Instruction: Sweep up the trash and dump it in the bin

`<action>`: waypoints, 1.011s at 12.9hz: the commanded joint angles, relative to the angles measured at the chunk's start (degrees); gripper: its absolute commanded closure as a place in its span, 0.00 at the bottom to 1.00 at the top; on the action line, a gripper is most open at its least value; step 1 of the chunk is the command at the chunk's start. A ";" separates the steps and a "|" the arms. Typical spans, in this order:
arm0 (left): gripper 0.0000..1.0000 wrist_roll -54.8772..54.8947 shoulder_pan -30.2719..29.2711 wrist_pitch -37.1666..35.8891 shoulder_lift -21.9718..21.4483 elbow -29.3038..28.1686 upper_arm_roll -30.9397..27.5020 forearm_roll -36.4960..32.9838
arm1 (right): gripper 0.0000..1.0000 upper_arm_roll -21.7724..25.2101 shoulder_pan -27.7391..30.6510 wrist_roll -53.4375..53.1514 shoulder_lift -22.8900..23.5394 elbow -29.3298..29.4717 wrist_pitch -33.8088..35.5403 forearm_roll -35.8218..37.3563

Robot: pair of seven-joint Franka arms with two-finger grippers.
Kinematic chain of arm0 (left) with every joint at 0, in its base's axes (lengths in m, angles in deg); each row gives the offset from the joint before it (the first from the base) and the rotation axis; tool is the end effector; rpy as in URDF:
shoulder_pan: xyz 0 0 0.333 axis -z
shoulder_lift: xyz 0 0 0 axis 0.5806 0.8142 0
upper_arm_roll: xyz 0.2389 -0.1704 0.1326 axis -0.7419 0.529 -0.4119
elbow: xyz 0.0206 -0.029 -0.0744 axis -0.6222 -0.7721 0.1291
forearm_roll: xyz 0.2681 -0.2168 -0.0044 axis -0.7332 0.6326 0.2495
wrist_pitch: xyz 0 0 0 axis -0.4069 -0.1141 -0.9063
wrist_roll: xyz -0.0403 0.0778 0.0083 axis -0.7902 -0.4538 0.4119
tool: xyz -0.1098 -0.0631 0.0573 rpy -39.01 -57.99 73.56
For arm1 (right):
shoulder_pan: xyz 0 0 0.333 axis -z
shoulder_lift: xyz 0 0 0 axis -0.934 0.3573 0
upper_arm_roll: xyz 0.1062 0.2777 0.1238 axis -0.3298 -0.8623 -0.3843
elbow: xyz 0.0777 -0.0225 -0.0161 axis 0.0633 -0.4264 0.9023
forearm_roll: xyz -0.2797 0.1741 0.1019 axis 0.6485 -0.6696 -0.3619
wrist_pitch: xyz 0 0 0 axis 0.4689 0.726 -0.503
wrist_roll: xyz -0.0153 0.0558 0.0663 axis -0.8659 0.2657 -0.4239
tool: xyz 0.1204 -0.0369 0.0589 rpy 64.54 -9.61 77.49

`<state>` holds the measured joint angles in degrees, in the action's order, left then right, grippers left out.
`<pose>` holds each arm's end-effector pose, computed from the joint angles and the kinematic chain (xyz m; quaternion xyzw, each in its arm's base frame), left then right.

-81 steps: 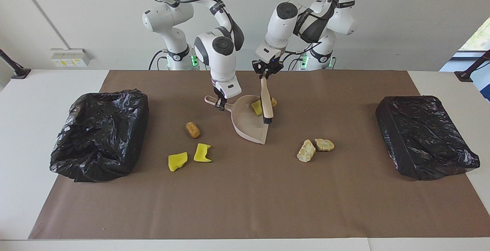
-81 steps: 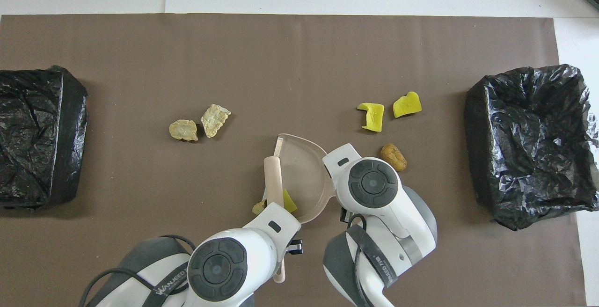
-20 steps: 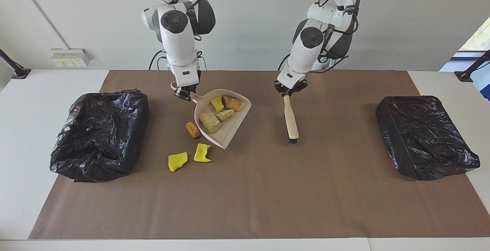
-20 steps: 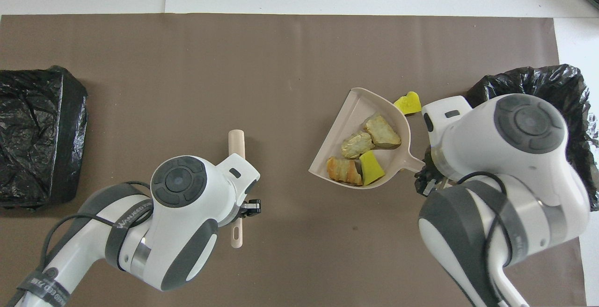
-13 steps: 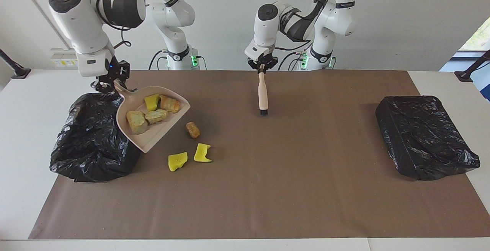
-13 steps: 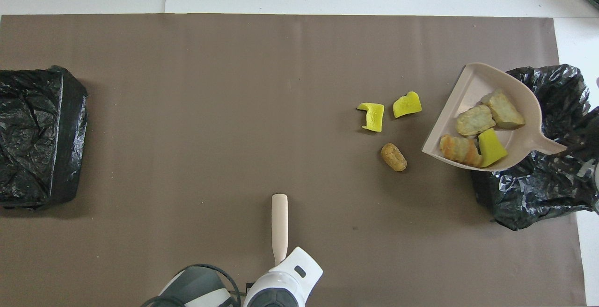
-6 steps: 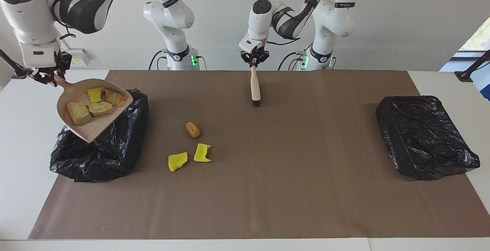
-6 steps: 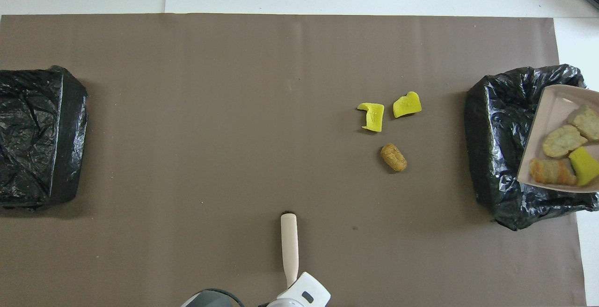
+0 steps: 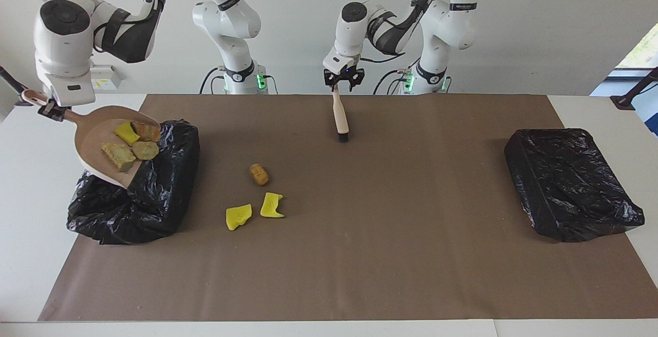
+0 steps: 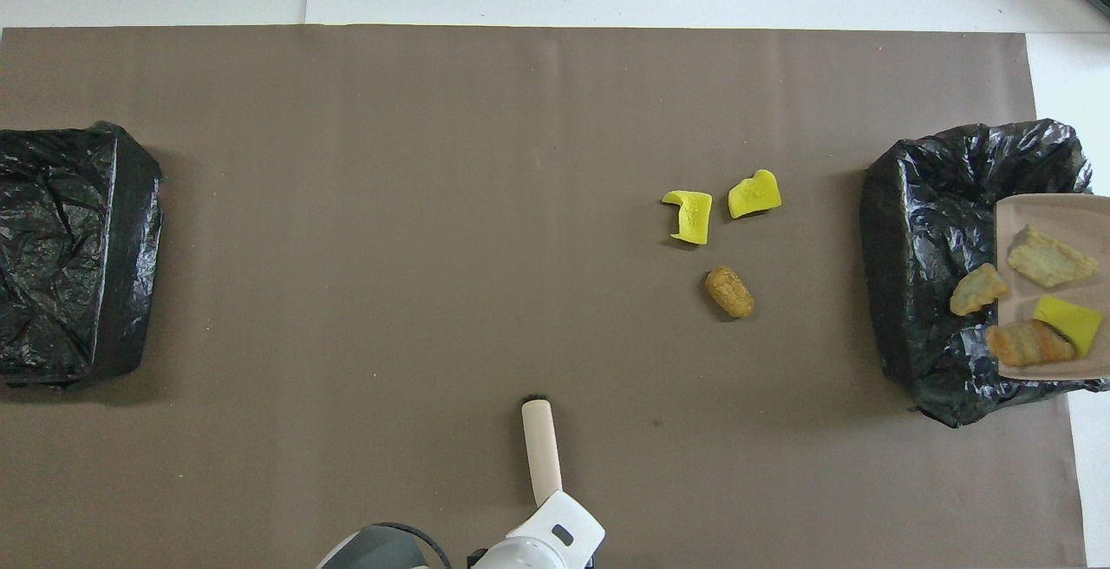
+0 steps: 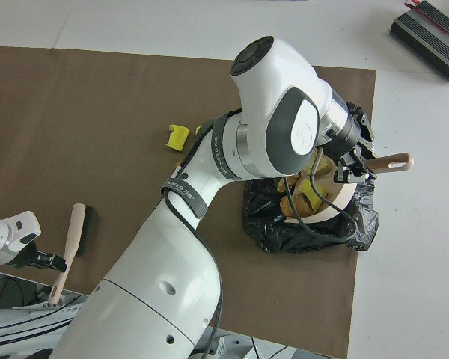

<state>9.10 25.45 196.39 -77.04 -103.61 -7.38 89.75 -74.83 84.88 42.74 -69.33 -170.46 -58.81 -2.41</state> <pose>0.1835 -0.3644 0.3650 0.9964 0.0005 -0.0778 0.0321 0.4730 -0.2252 0.5172 0.7003 0.6362 -0.2384 0.2190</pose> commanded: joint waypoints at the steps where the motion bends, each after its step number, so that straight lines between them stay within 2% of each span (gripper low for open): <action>1: 0.00 7.20 -7.30 -9.02 0.46 6.72 0.03 -0.40 | 1.00 -0.50 -0.25 5.72 -0.09 -0.72 -2.98 6.16; 2: 0.00 11.84 -9.59 -12.90 0.46 9.28 0.03 -2.67 | 1.00 -0.50 -1.56 6.17 0.08 -0.64 -3.08 8.11; 4: 0.00 18.72 -16.17 -15.74 0.38 14.46 0.03 -6.28 | 1.00 -0.50 -2.28 6.27 -0.01 -0.64 -2.91 9.18; 7: 0.00 29.26 -27.42 -22.49 2.74 27.28 0.03 -10.06 | 1.00 -0.50 -6.14 6.44 -0.18 0.76 -1.68 16.12; 11: 0.00 39.03 -38.50 -28.92 8.01 43.46 0.03 -12.10 | 1.00 -0.59 -6.23 7.15 -1.06 5.42 -0.62 14.99; 13: 0.00 45.16 -43.33 -33.83 8.46 49.36 -0.06 -12.18 | 1.00 -1.64 -6.32 6.36 -1.85 7.26 1.82 14.73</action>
<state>49.83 -14.05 168.11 -71.03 -61.40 -8.21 78.44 -75.17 78.29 47.82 -70.33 -165.05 -59.70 12.45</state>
